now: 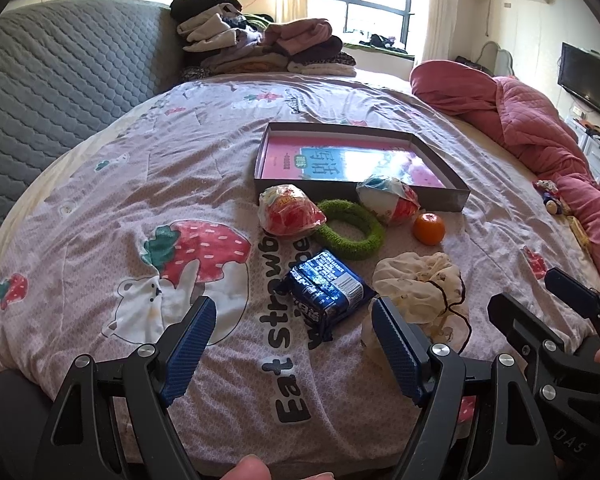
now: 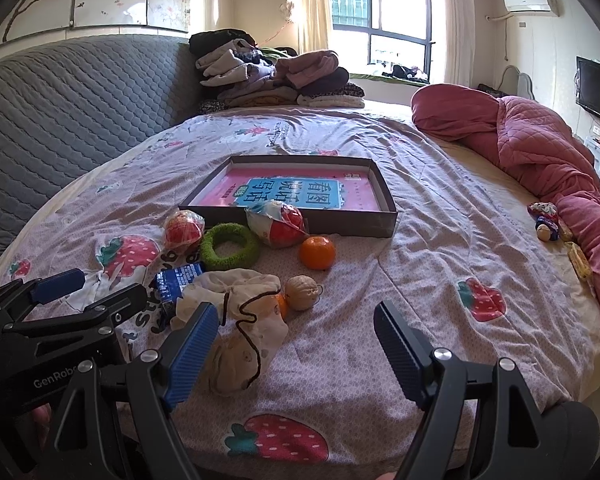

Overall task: Organize objects
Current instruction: 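Move the left tool toward the blue snack packet while the right tool approaches the cream mesh bag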

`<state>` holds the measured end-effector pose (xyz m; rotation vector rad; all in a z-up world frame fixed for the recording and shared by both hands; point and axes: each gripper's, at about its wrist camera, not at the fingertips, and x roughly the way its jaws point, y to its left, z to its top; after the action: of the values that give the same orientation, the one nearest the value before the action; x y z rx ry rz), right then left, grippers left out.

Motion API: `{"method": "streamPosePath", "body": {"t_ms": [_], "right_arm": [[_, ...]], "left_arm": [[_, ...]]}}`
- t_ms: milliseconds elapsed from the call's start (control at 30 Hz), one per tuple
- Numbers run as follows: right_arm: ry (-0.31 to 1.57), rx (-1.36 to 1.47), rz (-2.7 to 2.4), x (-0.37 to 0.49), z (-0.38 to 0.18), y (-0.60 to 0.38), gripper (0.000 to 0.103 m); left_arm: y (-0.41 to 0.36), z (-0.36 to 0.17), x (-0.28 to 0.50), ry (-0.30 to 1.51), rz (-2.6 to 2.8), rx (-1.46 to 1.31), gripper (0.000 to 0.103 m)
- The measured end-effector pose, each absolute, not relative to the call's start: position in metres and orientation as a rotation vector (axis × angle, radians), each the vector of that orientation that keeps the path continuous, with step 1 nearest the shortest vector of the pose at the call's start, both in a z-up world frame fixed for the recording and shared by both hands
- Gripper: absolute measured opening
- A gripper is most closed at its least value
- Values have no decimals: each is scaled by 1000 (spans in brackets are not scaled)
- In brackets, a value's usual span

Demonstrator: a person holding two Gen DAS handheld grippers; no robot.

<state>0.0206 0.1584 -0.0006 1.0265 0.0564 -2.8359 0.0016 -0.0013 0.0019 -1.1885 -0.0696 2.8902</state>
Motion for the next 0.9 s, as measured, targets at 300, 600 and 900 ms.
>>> {"method": "streamPosePath", "body": {"t_ms": [300,600,900], "right_arm": [[58,1065,-2801,20,-6,156,79],[66,1101,-2770,21,-14,154,79],[61,1147,-2740,20,-23,154,79]], "left_arm": [[-3,-6,-1,-53,2874,-1243,81],[-5,-16,0,-29,2843,-1287,81],[-1,-24,2,3,2798,-1312,81]]}}
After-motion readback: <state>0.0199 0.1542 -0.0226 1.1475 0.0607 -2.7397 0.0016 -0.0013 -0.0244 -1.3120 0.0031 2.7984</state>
